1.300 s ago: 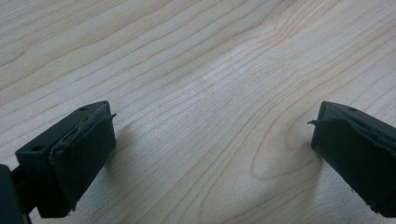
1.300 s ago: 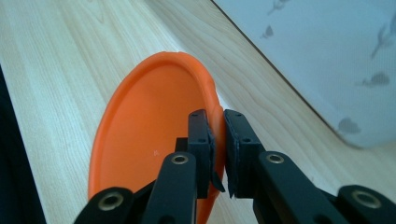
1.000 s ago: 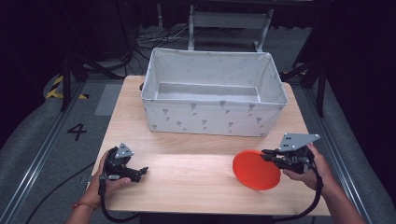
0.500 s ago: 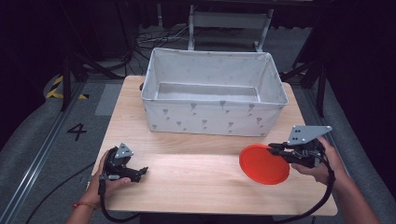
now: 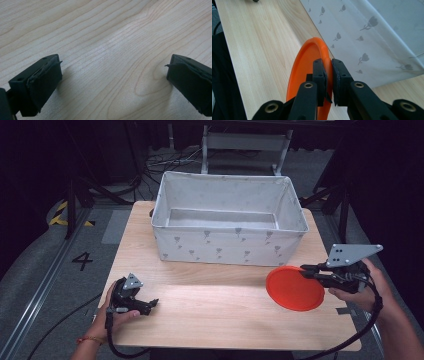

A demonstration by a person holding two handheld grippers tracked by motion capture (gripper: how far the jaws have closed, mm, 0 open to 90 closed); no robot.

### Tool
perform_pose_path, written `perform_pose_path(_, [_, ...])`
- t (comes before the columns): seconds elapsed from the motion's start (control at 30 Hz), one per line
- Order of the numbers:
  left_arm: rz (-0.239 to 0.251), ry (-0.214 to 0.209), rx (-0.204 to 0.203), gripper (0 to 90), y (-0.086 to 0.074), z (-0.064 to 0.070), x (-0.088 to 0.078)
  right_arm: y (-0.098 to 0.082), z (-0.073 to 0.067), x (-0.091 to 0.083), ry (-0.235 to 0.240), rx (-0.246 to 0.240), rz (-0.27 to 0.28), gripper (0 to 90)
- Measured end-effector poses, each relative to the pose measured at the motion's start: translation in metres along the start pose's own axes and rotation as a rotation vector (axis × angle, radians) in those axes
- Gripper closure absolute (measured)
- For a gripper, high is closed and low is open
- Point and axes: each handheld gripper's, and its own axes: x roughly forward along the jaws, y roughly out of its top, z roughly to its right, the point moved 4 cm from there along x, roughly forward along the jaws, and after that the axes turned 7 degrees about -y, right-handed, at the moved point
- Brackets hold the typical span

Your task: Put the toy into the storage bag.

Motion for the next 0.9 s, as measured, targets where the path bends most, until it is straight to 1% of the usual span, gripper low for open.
perform_pose_path(0.1, [0.0, 0.0, 0.0, 0.3, 0.0, 0.0, 0.0, 0.005, 0.004, -0.007, -0.004, 0.0, 0.006, 82.4])
perform_pose_path(0.2, [0.0, 0.0, 0.0, 0.3, 0.0, 0.0, 0.0, 0.011, 0.007, -0.013, 0.002, -0.008, 0.006, 82.4])
perform_pose_path(0.3, [0.0, 0.0, 0.0, 0.3, 0.0, 0.0, 0.0, 0.017, 0.011, -0.017, 0.01, -0.001, 0.018, 82.4])
perform_pose_path(0.4, [0.0, 0.0, 0.0, 0.3, 0.0, 0.0, 0.0, 0.024, 0.015, -0.021, -0.001, -0.01, 0.016, 82.4])
perform_pose_path(0.43, [0.0, 0.0, 0.0, 0.3, 0.0, 0.0, 0.0, 0.024, 0.015, -0.021, -0.001, -0.01, 0.016, 82.4])
perform_pose_path(0.5, [0.0, 0.0, 0.0, 0.3, 0.0, 0.0, 0.0, 0.03, 0.018, -0.023, -0.002, -0.013, 0.02, 82.4])
perform_pose_path(0.73, [0.0, 0.001, 0.0, 0.4, 0.0, 0.0, 0.0, 0.042, 0.027, -0.028, -0.009, -0.011, 0.033, 82.4])
perform_pose_path(0.9, [0.001, 0.003, -0.002, 0.5, 0.0, 0.0, 0.0, 0.055, 0.037, -0.036, -0.022, -0.019, 0.049, 82.4])
